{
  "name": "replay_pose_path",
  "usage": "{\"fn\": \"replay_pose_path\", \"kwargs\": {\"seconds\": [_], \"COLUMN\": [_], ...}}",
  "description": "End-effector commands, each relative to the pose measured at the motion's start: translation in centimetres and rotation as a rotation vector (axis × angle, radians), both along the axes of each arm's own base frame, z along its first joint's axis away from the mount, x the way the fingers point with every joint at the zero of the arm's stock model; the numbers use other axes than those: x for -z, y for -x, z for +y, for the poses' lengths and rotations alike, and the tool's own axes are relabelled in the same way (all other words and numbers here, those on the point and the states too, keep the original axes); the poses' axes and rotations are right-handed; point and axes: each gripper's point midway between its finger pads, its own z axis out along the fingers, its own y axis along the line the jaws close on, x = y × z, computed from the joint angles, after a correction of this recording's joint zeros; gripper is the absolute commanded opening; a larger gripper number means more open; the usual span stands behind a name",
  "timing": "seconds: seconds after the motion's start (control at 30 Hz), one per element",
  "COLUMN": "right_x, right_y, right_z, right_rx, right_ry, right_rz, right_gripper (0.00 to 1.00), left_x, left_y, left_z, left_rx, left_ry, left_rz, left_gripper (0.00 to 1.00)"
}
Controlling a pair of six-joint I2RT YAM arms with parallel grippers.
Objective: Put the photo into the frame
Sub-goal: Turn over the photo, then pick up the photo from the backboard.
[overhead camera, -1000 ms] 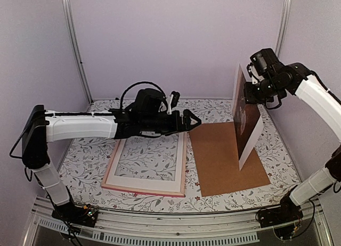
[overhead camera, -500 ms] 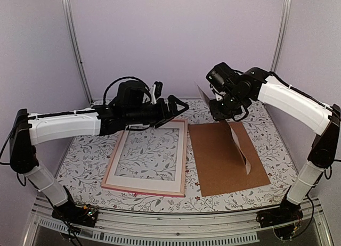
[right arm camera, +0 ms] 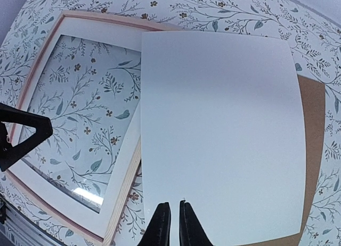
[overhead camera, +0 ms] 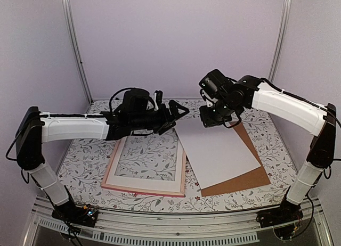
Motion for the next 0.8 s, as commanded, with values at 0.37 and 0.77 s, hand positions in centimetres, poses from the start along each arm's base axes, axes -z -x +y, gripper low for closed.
{"fn": "replay_pose_path", "kwargs": {"seconds": [0.37,0.77], "right_x": [8.9,12.4], "right_y": [-4.4,-8.1], "right_z": [-9.6,-17.5], "right_rx": [0.155,0.237], "right_ry": [-0.104,-0.283], "right_rz": [0.094,0.105], "right_gripper": [0.49,0.73], "left_x": [10.2,14.3], "left_y": [-1.5,-3.0], "left_z": [-0.3,-0.6], "left_rx": [0.019,0.074], "left_ry": [-0.210,-0.355], "left_rz": [0.054,0.041], "left_gripper": [1.00,0.99]}}
